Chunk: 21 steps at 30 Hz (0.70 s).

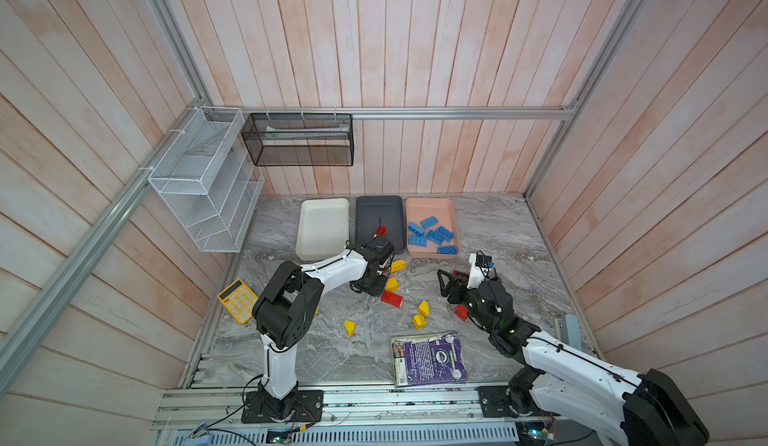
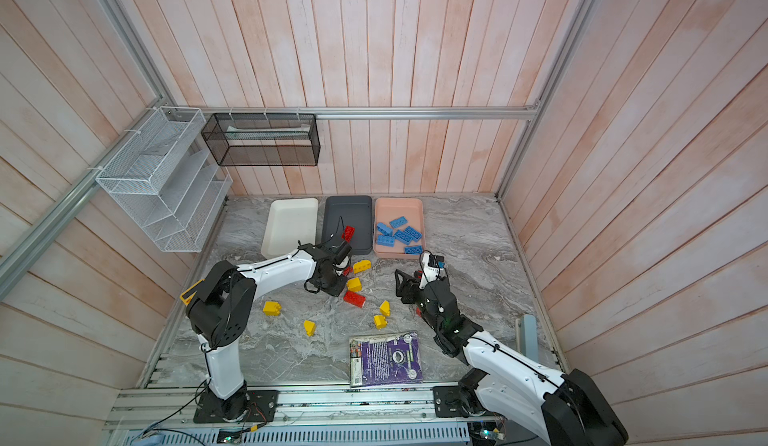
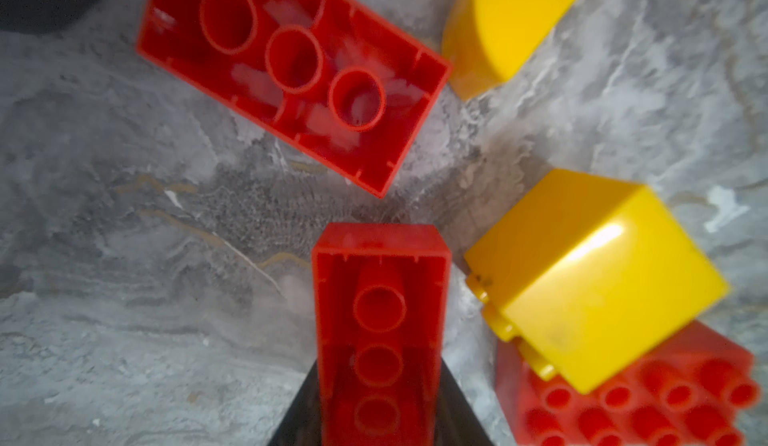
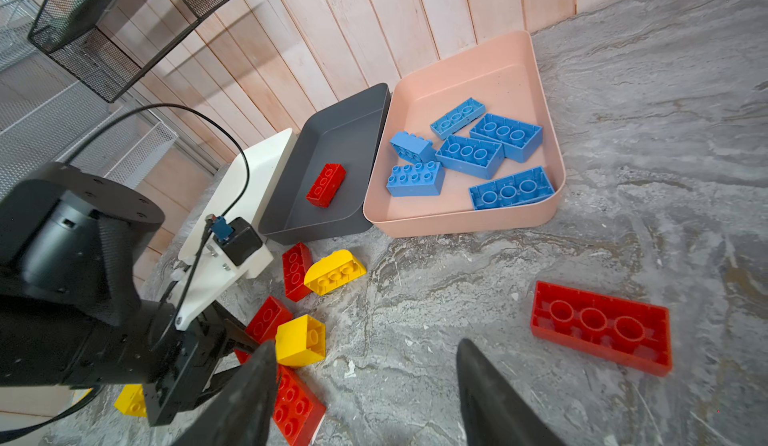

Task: Sort the legos into containers by color
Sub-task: 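Carry the red brick into the dark grey tray and open the left gripper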

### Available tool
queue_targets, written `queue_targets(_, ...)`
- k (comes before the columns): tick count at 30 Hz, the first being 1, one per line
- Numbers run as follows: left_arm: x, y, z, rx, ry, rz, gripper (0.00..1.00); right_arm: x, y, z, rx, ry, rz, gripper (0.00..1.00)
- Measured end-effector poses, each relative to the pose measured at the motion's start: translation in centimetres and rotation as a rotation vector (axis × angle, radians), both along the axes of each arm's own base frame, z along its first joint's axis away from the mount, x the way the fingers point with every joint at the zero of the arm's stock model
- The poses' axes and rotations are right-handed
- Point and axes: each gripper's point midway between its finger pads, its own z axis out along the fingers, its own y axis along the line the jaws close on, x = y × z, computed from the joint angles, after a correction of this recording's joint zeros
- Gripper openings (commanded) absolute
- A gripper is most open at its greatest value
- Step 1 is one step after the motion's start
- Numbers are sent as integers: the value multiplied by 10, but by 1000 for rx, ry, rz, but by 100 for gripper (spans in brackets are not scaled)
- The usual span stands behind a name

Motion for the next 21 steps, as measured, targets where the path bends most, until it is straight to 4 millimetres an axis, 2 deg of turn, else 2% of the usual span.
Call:
queue_targets(3, 7, -4, 16, -21, -36, 1, 28, 1, -1, -5, -13, 13, -10, 68)
queue_targets(12, 48, -27, 72, -105, -178, -1, 28, 2, -4, -16, -35, 44, -27, 68)
queue_targets(17, 91, -31, 99, -173, -248, 46, 28, 3, -4, -20, -41, 53, -28, 68)
queue_targets(21, 138, -27, 106, -209, -299, 115, 28, 3, -4, -22, -43, 59, -29, 68)
